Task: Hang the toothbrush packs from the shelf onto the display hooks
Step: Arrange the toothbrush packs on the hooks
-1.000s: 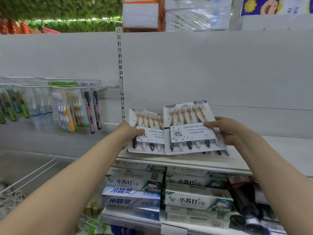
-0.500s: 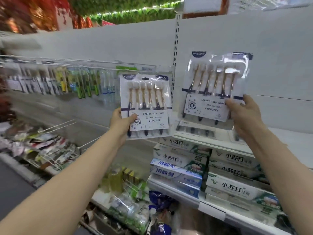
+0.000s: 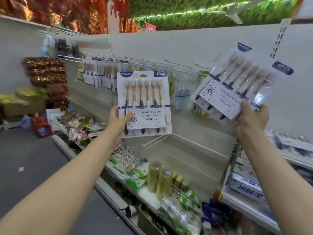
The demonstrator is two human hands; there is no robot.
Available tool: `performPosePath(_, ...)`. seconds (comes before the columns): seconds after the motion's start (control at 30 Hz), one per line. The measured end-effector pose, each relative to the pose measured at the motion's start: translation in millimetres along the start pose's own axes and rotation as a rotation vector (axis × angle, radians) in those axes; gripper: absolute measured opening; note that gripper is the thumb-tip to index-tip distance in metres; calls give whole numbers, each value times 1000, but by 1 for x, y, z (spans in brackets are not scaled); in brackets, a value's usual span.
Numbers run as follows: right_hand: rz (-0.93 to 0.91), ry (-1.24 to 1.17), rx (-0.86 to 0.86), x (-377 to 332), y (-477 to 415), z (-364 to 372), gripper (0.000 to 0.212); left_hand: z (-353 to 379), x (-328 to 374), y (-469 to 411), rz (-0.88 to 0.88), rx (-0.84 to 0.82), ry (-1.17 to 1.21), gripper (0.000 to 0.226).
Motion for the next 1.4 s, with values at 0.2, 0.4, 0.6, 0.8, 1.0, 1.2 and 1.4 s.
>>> performPosePath(0.2, 63, -156, 261, 74, 100, 69, 44, -115, 3, -30, -4, 8, 30, 37)
performPosePath(0.4, 283, -9, 5, 152, 162, 162, 23, -187, 0, -72, -11, 26, -2, 39)
performPosePath(0.6, 252, 56, -291, 189, 169, 271, 26, -260, -8, -110, 23, 65, 46, 38)
performPosePath(0.8, 201, 107, -406, 235, 164, 390, 31, -336, -10, -179, 59, 127, 35, 39)
performPosePath(1.0, 198, 83, -453, 279, 154, 512, 32, -413, 5, -284, 54, 114, -34, 44)
performPosePath(1.2, 181, 88, -483, 304, 141, 612, 33, -484, 15, -378, 44, 82, -42, 57)
performPosePath(1.4, 151, 128, -452, 331, 139, 678, 32, -530, 9, -443, 26, 48, -4, 48)
Point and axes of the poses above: each hand's wrist, its own y-axis away from the middle knuckle, its own z-axis out of the palm, x = y × z, the point moved 5 cm from there along -y, towards the middle knuckle, and after that the axes turned 8 degrees about -x, right-handed, at the moved point
